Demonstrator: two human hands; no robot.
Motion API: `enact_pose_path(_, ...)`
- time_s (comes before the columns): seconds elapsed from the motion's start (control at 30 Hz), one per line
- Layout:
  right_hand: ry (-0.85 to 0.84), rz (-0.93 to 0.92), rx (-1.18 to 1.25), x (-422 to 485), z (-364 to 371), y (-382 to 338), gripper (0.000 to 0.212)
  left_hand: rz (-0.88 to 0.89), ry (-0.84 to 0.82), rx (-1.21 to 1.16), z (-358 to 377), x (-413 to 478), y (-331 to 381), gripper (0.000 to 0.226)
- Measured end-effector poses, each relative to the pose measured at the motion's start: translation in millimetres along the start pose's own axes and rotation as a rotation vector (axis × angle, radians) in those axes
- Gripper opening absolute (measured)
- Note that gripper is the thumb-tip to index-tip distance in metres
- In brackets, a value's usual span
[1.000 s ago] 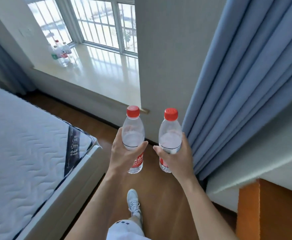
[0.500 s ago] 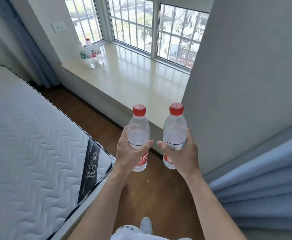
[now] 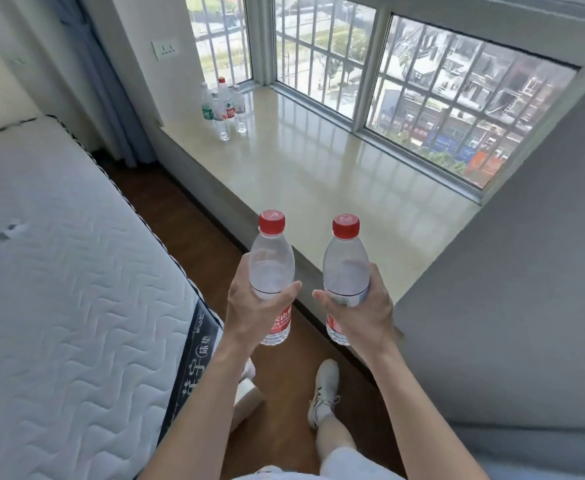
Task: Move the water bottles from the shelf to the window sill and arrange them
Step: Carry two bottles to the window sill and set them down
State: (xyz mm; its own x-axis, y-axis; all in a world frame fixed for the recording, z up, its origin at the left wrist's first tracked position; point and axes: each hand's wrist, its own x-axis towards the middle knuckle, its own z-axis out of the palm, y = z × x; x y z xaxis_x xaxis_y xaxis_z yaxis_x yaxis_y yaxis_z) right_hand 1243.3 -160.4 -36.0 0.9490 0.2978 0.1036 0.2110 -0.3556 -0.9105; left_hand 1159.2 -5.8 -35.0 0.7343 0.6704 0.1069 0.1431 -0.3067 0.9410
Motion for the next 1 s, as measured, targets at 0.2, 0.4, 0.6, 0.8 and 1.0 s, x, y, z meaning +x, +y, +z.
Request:
enact_pose_path(0.2,-0.122,-0.042,0.026,108,47,-10,0.056,-0.045,0.133,0.034,-1,91,-12,0.069)
enact_pose_path(0.4,-0.299,-0.034,0.101,223,94,-27,0.049,-0.104,0.258,0.035,3,193,-12,0.064)
enact_pose_path(0.6,-0.406,-0.071,0.174,301,138,-45,0.045,-0.065,0.342,0.052,-4,263,-16,0.07)
enact_pose_path(0.8,-0.523,-0.103,0.17,334,191,-54,0.048,-0.078,0.46,0.113,-21,299,-33,0.061)
enact_pose_path(1.0,-0.592,-0.142,0.123,364,251,-63,0.051,-0.162,0.507,0.106,-42,342,-63,0.06)
